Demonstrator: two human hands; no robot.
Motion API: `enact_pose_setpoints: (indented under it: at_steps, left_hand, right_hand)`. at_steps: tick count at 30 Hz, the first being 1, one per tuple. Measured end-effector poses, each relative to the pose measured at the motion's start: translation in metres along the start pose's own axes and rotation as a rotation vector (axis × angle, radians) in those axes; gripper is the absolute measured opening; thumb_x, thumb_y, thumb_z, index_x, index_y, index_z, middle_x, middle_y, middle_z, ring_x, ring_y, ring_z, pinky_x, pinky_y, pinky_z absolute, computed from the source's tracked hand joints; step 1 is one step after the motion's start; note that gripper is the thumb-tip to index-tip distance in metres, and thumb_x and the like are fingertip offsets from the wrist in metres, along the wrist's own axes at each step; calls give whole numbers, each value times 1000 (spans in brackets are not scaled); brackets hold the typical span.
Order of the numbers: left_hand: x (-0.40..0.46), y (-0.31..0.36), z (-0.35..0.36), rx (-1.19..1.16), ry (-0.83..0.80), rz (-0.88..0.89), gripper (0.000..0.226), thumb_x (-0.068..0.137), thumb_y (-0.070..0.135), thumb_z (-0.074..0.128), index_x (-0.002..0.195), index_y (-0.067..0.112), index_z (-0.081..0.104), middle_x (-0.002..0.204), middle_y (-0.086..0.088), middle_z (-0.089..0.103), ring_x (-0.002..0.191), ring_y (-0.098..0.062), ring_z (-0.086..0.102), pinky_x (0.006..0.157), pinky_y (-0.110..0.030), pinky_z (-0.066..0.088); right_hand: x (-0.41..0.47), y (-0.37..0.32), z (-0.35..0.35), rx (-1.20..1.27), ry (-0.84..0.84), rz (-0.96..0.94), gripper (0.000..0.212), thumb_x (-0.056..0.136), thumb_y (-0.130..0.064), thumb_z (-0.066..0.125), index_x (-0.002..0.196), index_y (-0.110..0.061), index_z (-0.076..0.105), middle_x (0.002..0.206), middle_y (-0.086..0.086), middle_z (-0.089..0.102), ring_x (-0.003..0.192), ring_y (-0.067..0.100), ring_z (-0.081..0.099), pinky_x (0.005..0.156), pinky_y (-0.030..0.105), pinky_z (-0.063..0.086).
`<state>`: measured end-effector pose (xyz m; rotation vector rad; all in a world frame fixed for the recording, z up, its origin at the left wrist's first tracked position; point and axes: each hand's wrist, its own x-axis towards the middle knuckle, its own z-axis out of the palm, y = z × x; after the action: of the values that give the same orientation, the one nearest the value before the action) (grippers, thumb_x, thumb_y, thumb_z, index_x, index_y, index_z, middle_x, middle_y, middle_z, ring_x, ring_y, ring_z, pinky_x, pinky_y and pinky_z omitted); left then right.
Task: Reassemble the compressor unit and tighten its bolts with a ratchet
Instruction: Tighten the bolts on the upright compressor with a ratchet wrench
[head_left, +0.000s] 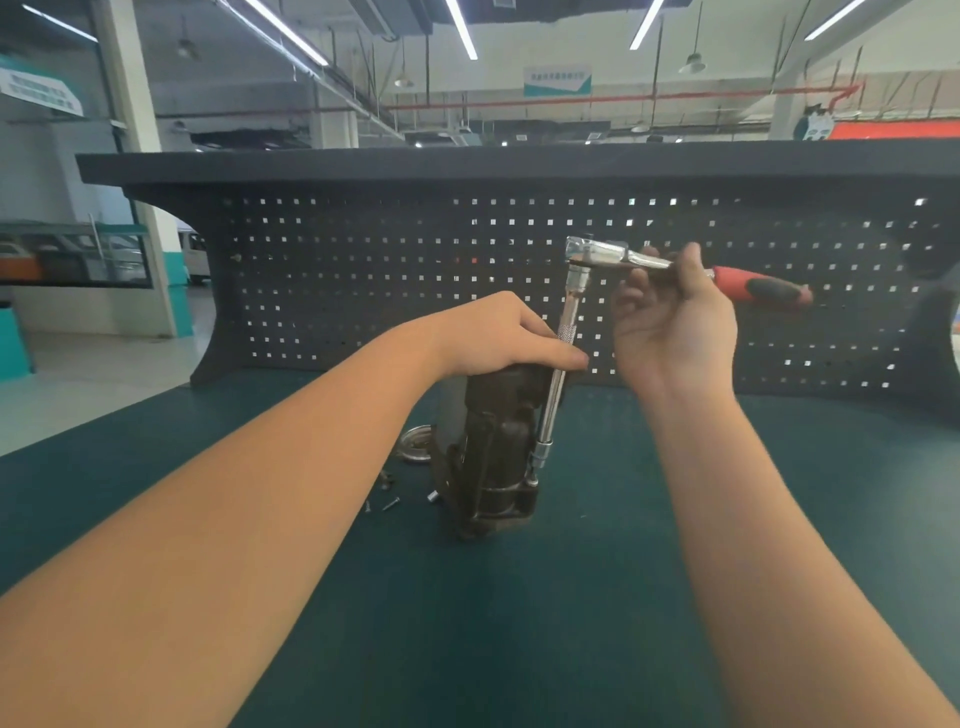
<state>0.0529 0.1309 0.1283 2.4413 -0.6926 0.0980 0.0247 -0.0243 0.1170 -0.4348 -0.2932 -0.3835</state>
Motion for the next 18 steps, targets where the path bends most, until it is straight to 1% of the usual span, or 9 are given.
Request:
enact_pose_setpoints:
  at_steps: [2,4,7,10,11,13,14,15,18]
  left_hand:
    - [-1,3,3,3,-3,-1,59,66,69,70,52,14,53,64,-9,30,62,-22,29,61,-32,29]
    - [-2,6,3,4,10,-11,55,72,67,69,50,18,57,59,-7,25,60,-21,27,60,-32,29]
    - [-2,4,-2,20,18,-14,46,71,71,67,52,29,67,60,-5,28,54,-17,33,62,-29,34]
    - [-3,0,-4,3,-16,-8,58,62,78,67,80,24,78,71,-1,45,62,-14,44,71,-31,41]
    - [-2,-1,-3,4,-11,-10,56,63,78,67,81,27,78,67,0,47,60,-11,48,71,-29,43]
    - [-1,1,-2,17,10,-2,39,67,75,67,66,37,75,53,9,48,48,-3,48,66,-27,39]
    - [-1,3,-2,19,19,0,39,67,75,67,61,37,73,53,8,46,47,-5,45,64,-27,37]
    - [-2,3,-2,20,14,0,43,64,77,66,62,35,73,59,0,44,52,-10,43,64,-30,36]
    - [-3,2,-2,-15,-10,-8,54,53,81,64,72,32,76,77,0,49,66,-17,44,71,-34,40]
  right_hand:
    - [6,-5,-4,74,-62,107,19,103,-18,44,86,-10,50,66,0,66,49,9,50,46,16,40]
    - [7,-7,-3,96,-99,67,14,103,-17,44,91,-11,49,74,1,68,48,8,49,45,15,38]
    - [0,-1,2,30,-86,-94,5,102,-16,47,101,-12,46,74,1,69,49,9,52,46,18,40]
    - [-10,9,8,-62,-12,-298,5,102,-14,47,98,-12,46,75,4,68,50,12,54,48,22,42]
    - [-14,12,11,-123,17,-389,5,102,-14,47,97,-12,46,78,7,68,51,14,55,49,23,43]
    - [-24,18,16,-249,53,-565,7,101,-12,46,95,-13,44,84,11,67,55,21,60,53,28,48]
    - [-30,21,18,-282,57,-632,8,101,-11,46,94,-14,43,85,13,67,57,25,62,55,30,50]
    - [-36,24,20,-292,55,-681,9,100,-9,46,93,-14,43,87,15,66,59,29,63,55,32,52]
    - [-44,29,27,-265,69,-699,12,100,-7,47,93,-15,42,84,9,65,61,34,64,55,32,54]
